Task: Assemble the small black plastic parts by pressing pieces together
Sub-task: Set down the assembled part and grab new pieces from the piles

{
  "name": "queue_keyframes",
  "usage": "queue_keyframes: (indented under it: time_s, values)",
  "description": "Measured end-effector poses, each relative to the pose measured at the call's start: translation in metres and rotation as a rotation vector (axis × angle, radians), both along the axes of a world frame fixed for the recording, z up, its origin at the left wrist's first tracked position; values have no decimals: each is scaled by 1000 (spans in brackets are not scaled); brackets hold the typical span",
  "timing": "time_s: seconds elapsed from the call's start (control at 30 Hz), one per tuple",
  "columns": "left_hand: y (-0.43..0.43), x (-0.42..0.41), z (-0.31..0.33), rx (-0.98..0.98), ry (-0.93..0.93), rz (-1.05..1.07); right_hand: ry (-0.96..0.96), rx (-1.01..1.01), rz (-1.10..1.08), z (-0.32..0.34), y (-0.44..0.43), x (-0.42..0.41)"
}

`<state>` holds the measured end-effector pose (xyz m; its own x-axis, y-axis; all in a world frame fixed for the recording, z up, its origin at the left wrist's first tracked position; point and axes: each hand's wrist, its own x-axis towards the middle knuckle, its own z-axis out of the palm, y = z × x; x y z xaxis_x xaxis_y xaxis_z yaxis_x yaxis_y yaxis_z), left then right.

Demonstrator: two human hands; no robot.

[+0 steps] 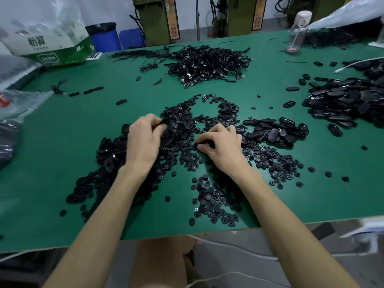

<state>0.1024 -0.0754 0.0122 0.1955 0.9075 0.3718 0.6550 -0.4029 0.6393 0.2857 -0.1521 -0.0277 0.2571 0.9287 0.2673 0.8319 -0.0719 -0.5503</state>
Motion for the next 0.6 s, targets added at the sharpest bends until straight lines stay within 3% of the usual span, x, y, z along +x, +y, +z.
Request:
queue_keyframes:
  time_s: [0.17, 0.27, 0.37, 0.6]
  values:
    - [-26, 44, 1, -529, -758, -407, 23, 55, -23, -1, 0, 4]
    - [-27, 63, 0, -727, -1010, -464, 14, 80, -77, 0, 1, 4]
    - [-22, 72, -2, -820, -1089, -406, 82, 117, -151, 4, 1, 4]
    - [-19, 69, -22, -798, -1004, -351, 440, 250, -222, 10, -5, 6]
